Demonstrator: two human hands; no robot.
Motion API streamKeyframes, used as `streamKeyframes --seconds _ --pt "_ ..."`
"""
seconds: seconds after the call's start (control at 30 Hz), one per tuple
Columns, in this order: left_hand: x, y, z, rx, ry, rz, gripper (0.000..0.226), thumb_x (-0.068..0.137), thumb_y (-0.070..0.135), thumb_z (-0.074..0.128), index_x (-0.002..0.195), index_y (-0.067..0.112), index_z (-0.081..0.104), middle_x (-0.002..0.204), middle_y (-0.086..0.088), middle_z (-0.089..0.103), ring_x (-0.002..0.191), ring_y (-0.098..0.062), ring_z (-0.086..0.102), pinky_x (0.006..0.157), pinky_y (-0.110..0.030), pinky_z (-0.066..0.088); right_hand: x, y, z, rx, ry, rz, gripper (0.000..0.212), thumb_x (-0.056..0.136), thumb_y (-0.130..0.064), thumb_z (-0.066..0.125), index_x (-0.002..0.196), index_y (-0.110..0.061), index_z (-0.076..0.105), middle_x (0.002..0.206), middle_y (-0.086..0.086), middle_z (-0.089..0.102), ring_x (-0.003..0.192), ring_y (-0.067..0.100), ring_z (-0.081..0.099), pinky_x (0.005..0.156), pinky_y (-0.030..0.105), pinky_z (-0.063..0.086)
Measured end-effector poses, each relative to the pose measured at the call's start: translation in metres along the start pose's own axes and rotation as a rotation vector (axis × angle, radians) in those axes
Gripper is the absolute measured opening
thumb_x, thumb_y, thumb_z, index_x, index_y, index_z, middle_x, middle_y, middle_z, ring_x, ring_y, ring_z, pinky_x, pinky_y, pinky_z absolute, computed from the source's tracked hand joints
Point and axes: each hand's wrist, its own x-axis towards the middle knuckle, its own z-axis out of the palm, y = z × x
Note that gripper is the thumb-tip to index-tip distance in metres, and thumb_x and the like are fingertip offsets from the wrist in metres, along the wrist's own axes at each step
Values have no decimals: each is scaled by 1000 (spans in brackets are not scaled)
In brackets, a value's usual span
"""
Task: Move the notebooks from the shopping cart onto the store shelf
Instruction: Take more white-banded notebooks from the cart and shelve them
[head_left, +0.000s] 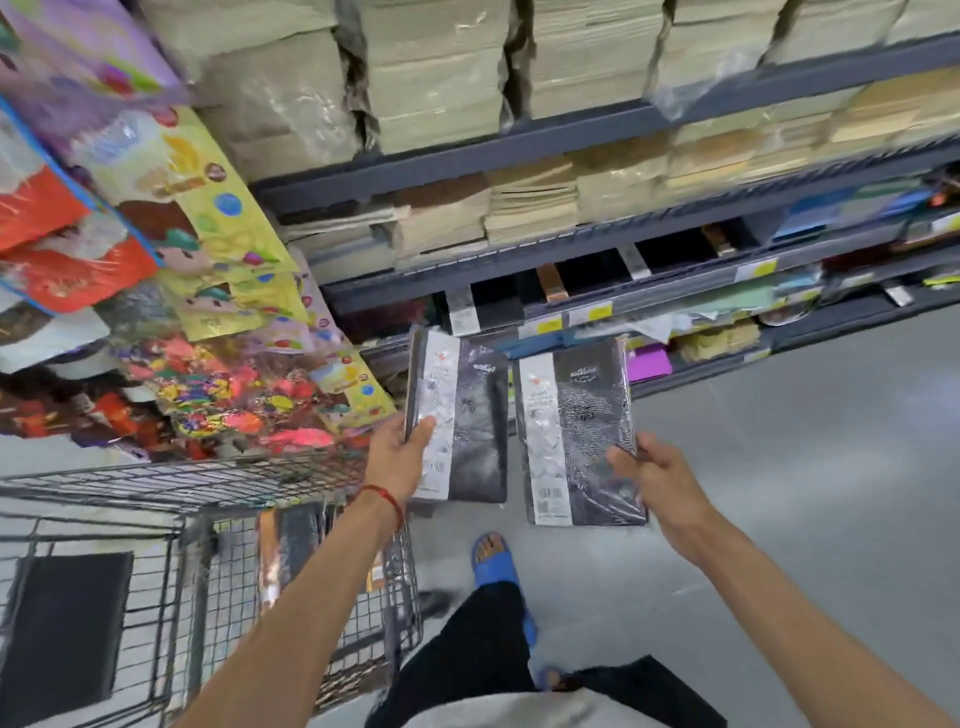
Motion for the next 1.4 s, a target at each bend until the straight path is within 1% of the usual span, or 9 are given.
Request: streamKeyframes --seconds 0.07,0.2,0.4,0.67,0.8,1.0,1.2,1.3,1.4 --pt "31 0 10 27 2 -57 28 97 25 60 121 10 57 112 2 65 114 -18 57 99 -31 44 22 -8 -1 65 41 68 7 92 -6 66 99 -7 69 79 -3 75 76 18 70 65 27 54" --pt "81 12 29 35 -11 -127 42 97 31 59 130 6 55 122 -4 60 115 -19 54 93 -29 41 61 -24 -4 97 80 126 10 88 -11 71 95 -17 76 92 -1 78 98 28 68 99 45 48" --pt "119 12 66 -173 9 -404 68 94 31 65 152 23 30 149 -3 43 140 -23 37 117 -42 27 95 -37 -10 93 19 109 22 93 -3 62 109 -12 74 109 16 75 104 39 69 103 58 47" --pt "140 4 90 -315 34 -496 36 97 39 56 130 23 57 128 -7 65 109 -27 66 97 -48 51 121 -45 -32 75 -50 176 23 95 -5 61 114 -11 72 113 17 74 111 45 65 101 56 50" --pt "146 20 92 151 85 -473 57 103 46 35 151 16 33 154 -4 38 141 -28 37 114 -32 25 122 -48 -30 100 -68 212 23 97 -3 57 116 -4 69 114 20 73 96 35 72 81 41 61" --pt "137 8 85 -8 59 -469 78 76 25 84 133 15 32 120 1 58 129 -27 50 93 -30 38 125 -51 -29 118 -70 221 24 97 -6 57 119 -7 69 113 14 74 103 33 70 96 47 54" --pt "125 -15 73 131 -176 -266 132 55 -10 88 153 21 5 136 1 52 123 -14 48 98 -24 40 127 -49 -15 163 74 211 21 98 -8 58 116 -2 66 111 15 75 100 33 73 84 44 60" --pt "130 -24 72 222 -157 -181 137 48 -9 89 155 25 10 144 0 46 130 -18 46 109 -38 41 126 -49 -9 222 136 234 21 99 -8 57 117 0 65 111 14 74 89 26 75 69 34 62" --pt "139 -25 71 334 -57 -120 122 48 -1 89 151 20 26 139 -7 42 130 -24 42 110 -39 41 126 -49 -8 255 132 258 26 99 -8 57 122 3 62 114 16 73 96 31 73 79 39 60"
